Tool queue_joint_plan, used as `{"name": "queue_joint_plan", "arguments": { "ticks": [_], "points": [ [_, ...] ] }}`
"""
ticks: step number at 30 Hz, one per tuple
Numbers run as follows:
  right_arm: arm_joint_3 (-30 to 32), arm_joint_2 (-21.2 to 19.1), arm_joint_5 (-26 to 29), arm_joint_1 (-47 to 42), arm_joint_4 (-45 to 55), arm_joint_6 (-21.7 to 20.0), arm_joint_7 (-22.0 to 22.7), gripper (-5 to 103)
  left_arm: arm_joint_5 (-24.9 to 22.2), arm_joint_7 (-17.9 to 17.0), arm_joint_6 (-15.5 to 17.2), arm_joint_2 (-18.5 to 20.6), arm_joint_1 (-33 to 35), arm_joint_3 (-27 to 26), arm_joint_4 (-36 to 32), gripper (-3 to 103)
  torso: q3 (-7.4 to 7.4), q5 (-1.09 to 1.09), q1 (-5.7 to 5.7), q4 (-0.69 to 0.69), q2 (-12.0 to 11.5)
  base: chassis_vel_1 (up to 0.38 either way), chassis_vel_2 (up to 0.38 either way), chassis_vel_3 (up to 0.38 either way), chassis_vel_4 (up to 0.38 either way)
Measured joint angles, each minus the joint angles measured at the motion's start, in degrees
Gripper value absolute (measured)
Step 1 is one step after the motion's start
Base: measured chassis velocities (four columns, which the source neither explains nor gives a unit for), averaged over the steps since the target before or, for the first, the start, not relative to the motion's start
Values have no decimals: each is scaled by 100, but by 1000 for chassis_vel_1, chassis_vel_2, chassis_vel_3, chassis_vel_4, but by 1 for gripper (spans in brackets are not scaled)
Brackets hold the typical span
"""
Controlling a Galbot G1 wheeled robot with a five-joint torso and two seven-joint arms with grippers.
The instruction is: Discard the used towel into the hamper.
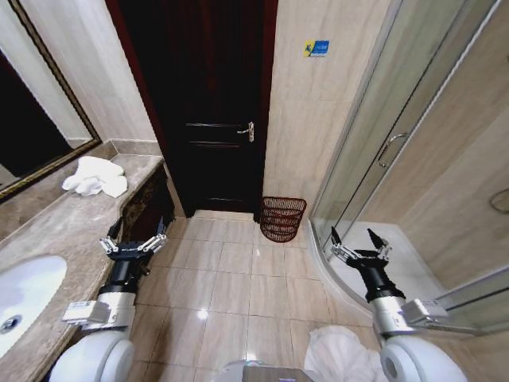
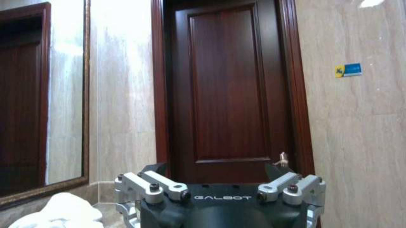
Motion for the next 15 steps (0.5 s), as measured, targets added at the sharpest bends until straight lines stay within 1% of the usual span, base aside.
{"name": "queue_joint_plan", "arguments": {
  "ticks": [8, 15],
  "points": [
    [8, -1, -3, -17, 0, 44, 2, 100, 4, -2, 2, 2, -4, -1, 7, 100, 1, 0, 2, 0, 0, -78, 61, 75, -71],
    [-25, 12, -13, -29, 0, 80, 23, 100, 4, -2, -34, -14, 23, -6, 21, 100, 0, -1, 1, -1, 0, -47, 61, 82, -52]
  ]
}}
